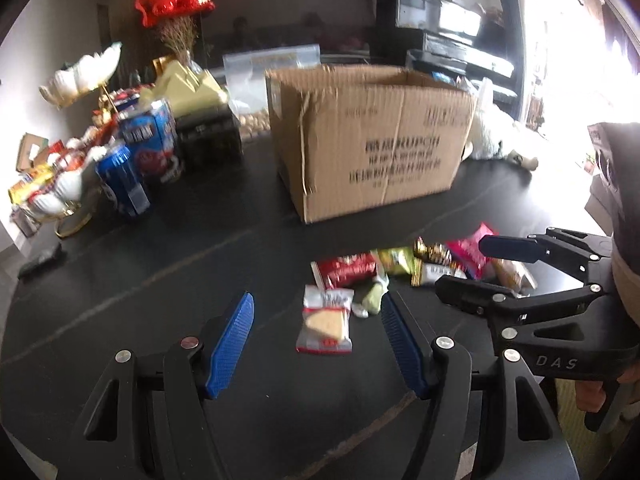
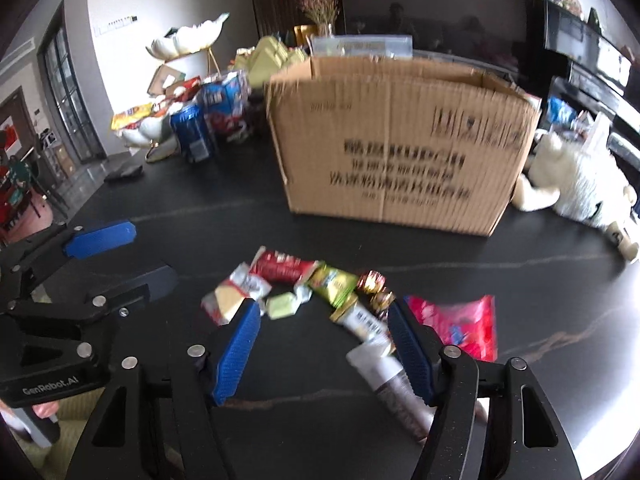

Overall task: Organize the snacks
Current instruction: 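Return to the pile and grasp the cheese cake packet with the left gripper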

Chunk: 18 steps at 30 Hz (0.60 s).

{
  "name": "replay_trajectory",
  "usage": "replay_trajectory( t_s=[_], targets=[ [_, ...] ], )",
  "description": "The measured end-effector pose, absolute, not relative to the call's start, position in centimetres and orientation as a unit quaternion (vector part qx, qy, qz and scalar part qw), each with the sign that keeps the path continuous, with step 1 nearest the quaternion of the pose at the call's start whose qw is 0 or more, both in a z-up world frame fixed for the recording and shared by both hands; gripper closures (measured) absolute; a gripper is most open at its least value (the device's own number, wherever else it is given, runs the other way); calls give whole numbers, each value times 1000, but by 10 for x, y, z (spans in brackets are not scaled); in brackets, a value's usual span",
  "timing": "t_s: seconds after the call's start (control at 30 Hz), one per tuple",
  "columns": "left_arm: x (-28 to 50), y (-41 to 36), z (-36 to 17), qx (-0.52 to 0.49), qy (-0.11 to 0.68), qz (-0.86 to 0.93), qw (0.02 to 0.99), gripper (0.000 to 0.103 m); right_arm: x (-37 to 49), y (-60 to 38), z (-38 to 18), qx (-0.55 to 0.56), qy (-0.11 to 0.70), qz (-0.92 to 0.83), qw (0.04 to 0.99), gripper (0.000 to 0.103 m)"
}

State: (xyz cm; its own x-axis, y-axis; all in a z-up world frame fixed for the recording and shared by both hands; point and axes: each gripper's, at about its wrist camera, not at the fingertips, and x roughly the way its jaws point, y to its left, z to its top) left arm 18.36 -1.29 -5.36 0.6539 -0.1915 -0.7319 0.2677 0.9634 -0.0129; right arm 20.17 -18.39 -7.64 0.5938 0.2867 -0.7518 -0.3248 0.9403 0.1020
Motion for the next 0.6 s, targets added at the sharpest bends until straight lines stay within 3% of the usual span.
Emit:
replay_trajectory(
  t_s=[0.6],
  targets=[
    [211, -15, -119, 27, 450, -158, 878, 56, 210, -174, -109, -12, 437, 172, 883, 43]
  ],
)
